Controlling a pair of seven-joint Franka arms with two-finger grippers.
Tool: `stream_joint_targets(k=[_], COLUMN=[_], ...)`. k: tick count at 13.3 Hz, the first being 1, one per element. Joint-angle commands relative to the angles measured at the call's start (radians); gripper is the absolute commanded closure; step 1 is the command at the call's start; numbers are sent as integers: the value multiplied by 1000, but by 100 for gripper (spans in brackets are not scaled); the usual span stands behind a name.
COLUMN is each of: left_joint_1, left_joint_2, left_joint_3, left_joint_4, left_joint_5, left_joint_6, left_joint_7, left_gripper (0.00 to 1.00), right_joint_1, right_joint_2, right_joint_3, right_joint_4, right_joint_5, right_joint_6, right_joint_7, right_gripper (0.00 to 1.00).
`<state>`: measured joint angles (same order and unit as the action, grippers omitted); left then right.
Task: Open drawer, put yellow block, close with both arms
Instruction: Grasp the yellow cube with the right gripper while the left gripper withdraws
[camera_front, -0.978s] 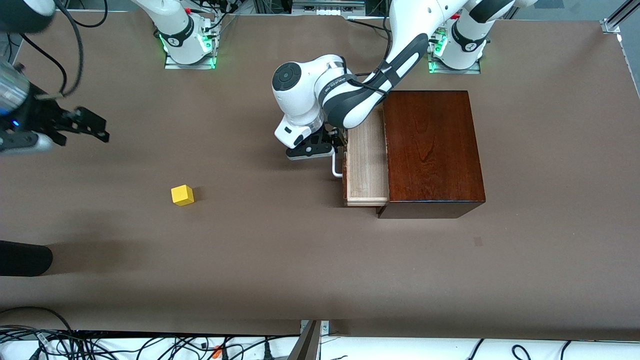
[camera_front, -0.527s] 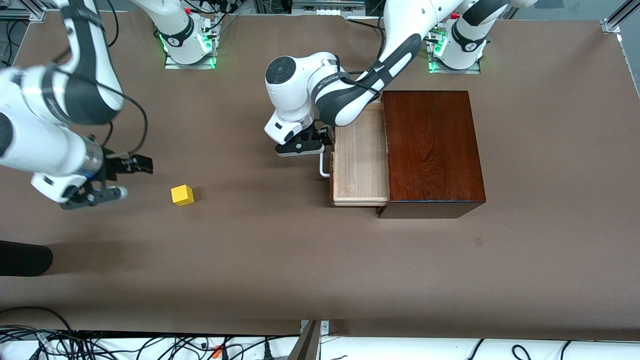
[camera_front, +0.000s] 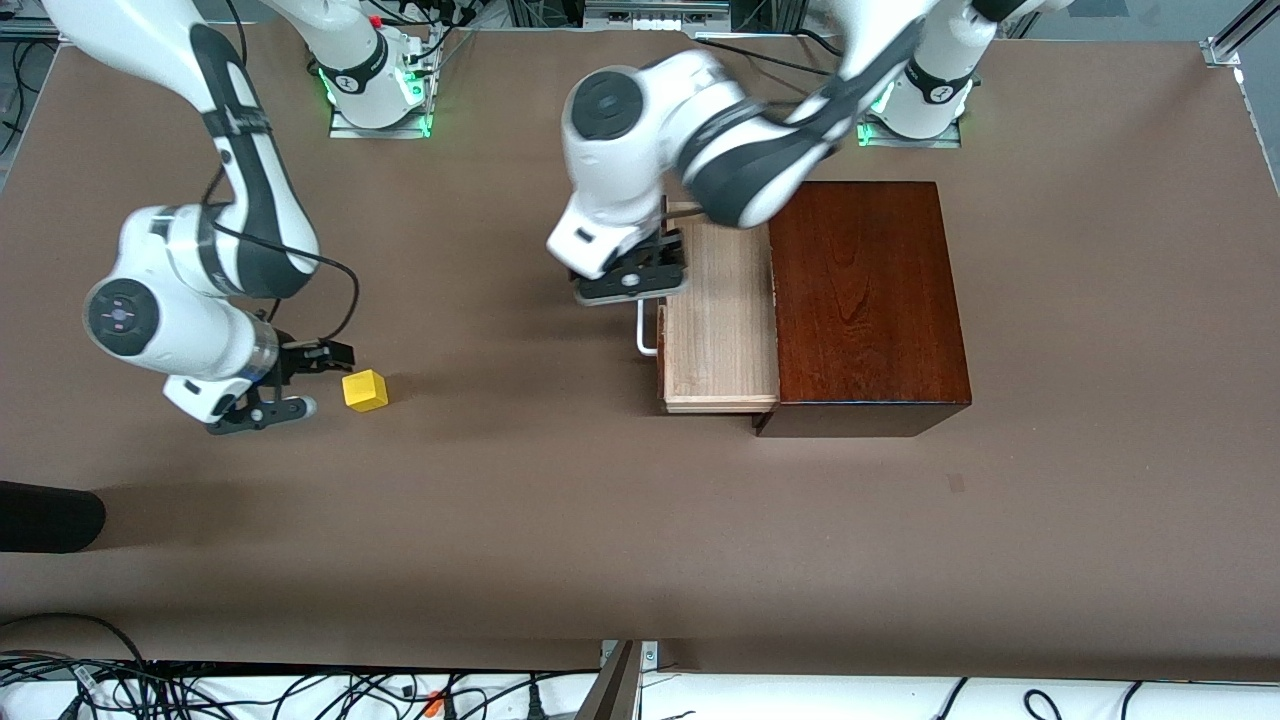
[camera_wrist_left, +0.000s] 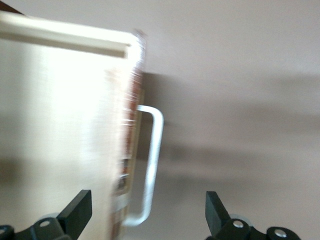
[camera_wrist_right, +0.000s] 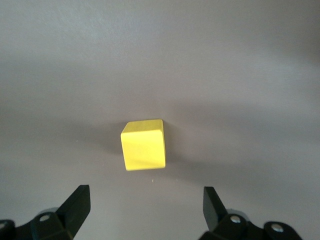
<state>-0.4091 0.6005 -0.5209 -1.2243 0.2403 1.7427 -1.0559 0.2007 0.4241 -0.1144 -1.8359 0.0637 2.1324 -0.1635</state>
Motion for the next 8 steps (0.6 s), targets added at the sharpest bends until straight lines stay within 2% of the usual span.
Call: stream_joint_targets(k=[1, 4, 8], left_joint_1=[189, 350, 508], left_joint_2=[-155, -225, -228], left_joint_3=[-60, -96, -100], left_joint_4=[-89, -121, -120], left_joint_5=[-100, -128, -128], left_joint_6=[-61, -96, -114], left_joint_7=[138, 255, 361], left_gripper=[0, 0, 0], right_joint_1=[0, 0, -3], right_joint_2=[21, 80, 101], right_joint_3=[25, 35, 36], right_joint_4=[-55, -56, -56], right_joint_5=[18, 18, 19], right_joint_6=[104, 191, 208], right_joint_7=[-21, -57, -74], right_gripper=[0, 0, 0])
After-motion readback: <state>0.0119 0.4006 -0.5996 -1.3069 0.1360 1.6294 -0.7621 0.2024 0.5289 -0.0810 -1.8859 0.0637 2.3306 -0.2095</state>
